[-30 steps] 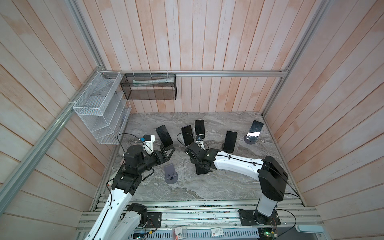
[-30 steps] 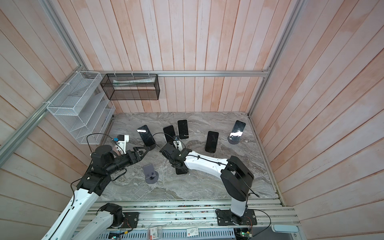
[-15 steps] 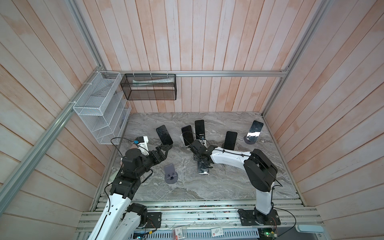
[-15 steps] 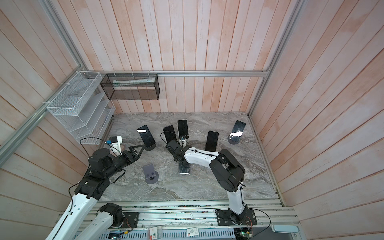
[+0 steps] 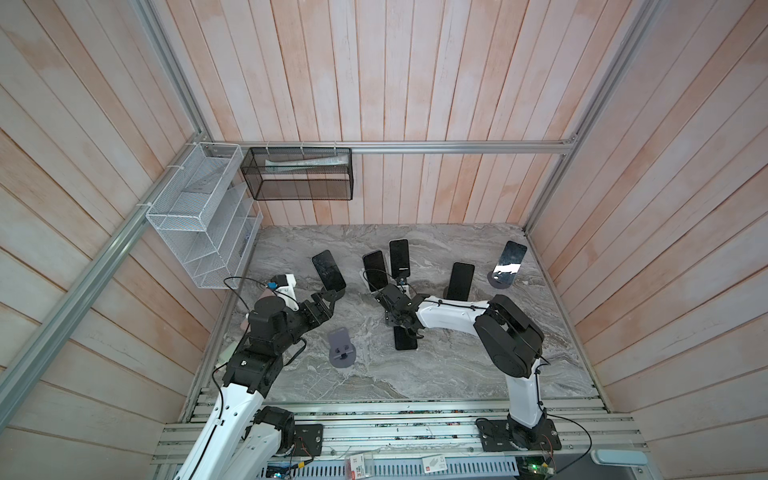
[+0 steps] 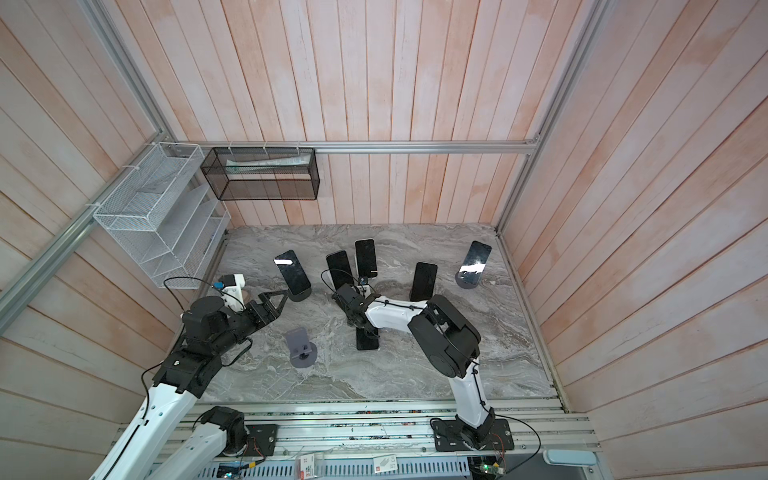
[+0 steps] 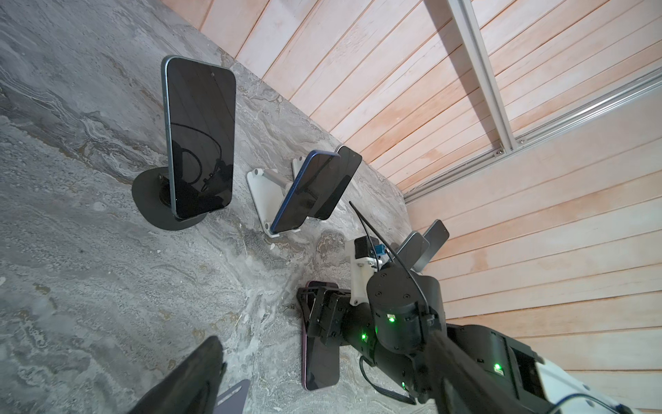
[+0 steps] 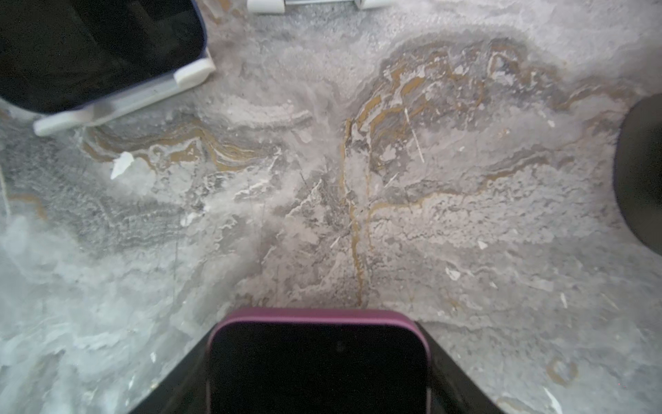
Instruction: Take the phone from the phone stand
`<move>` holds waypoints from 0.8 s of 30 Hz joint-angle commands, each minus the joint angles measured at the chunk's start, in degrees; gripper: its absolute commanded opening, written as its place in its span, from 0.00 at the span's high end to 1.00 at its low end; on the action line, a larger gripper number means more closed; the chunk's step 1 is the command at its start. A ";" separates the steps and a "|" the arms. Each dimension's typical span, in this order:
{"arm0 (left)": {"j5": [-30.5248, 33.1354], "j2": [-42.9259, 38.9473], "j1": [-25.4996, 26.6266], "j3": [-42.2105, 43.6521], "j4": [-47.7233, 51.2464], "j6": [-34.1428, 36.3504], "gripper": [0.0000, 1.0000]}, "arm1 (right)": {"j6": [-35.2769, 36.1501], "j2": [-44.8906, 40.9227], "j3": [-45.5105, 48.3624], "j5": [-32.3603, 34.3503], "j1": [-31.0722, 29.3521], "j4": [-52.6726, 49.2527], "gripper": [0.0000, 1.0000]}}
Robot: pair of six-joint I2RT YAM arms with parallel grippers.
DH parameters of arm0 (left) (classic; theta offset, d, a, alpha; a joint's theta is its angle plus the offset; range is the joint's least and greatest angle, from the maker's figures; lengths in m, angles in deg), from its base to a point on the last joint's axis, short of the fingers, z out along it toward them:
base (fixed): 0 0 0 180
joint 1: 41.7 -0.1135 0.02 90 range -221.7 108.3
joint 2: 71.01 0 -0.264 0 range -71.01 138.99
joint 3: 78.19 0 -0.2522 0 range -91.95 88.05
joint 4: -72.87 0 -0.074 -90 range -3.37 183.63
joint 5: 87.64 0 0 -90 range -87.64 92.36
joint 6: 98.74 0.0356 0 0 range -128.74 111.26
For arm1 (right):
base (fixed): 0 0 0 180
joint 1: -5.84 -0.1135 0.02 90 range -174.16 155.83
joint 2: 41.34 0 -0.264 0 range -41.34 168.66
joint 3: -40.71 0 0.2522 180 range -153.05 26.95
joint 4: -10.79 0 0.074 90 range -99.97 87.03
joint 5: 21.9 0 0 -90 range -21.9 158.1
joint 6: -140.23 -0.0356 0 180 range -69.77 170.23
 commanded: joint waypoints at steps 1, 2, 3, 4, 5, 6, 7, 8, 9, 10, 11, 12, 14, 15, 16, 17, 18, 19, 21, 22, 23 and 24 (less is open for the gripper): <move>0.69 -0.26 0.29 0.76 0.30 1.04 0.10 | 0.25 2.05 0.03 -1.36 0.52 -0.58 0.24; 0.83 -0.45 0.21 0.92 0.19 0.95 0.10 | 0.31 2.09 0.03 -1.51 0.51 -0.53 0.24; 0.96 -0.47 0.17 0.89 0.07 0.86 0.10 | 0.53 2.18 0.03 -1.70 0.54 -0.37 0.23; 1.18 -0.48 0.15 0.89 0.07 0.84 0.10 | 0.75 2.16 0.03 -1.91 0.51 -0.32 0.23; 1.38 -0.46 0.17 0.84 0.13 0.84 0.10 | 1.11 2.19 -0.09 -2.18 0.48 -0.32 0.23; 1.59 -0.45 0.20 0.63 0.24 0.82 0.10 | 1.44 2.10 -0.12 -2.53 0.58 -0.40 0.22; 1.64 -0.30 0.13 0.45 0.50 1.00 0.10 | 1.47 2.00 -0.30 -2.81 0.60 -0.58 0.21; 1.58 -0.19 0.23 0.19 0.71 1.19 0.09 | 1.55 1.86 -0.31 -2.96 0.58 -0.80 0.21; 1.62 -0.19 0.17 -0.01 1.01 1.32 0.09 | 1.55 1.70 -0.32 -3.17 0.66 -0.91 0.20; 1.67 -0.23 0.19 -0.15 1.31 1.43 0.09 | 1.55 1.48 -0.26 -3.27 0.65 -0.94 0.19; 1.76 -0.27 0.13 -0.30 1.54 1.54 0.09 | 1.55 1.23 -0.20 -3.36 0.80 -0.96 0.18; 1.89 -0.44 0.19 -0.35 1.72 1.54 0.09 | 1.70 1.05 -0.10 -3.52 0.82 -1.06 0.18; 1.96 -0.62 0.21 -0.38 2.06 1.54 0.09 | 1.50 0.71 -1.12 -2.19 0.71 -3.33 0.18; 1.97 -0.78 0.20 -0.42 2.25 1.63 0.09 | 1.70 0.18 -1.24 -1.35 0.52 -3.76 0.18; 2.25 -0.93 0.16 -0.40 2.71 1.72 0.09 | 2.25 -0.82 -1.11 -0.77 0.38 -4.13 0.18; 2.56 -1.19 0.24 -0.43 3.28 1.88 0.09 | 2.99 -2.09 -1.18 -0.47 0.19 -4.63 0.18; 2.92 -1.37 0.18 -0.51 4.00 2.19 0.09 | 3.57 -3.45 -1.15 0.28 -0.29 -5.07 0.18; 3.44 -1.79 0.18 -0.76 4.93 2.54 0.09 | 4.30 -5.29 -1.29 1.36 -0.85 -5.59 0.17; 5.20 -2.88 0.14 -0.96 7.19 2.73 0.07 | 6.47 -8.76 -1.71 2.95 -2.53 -6.50 0.13; 7.02 -3.61 0.20 -0.96 8.72 2.40 0.05 | 7.39 -10.35 -2.12 3.86 -3.75 -7.03 0.10; 9.39 -4.37 0.13 -0.96 10.33 1.49 0.03 | 8.54 -11.79 -2.68 4.31 -5.08 -7.50 0.08; 11.89 -5.18 0.17 -1.01 12.20 0.54 0.00 | 9.26 -12.77 -3.33 4.44 -6.39 -8.04 0.06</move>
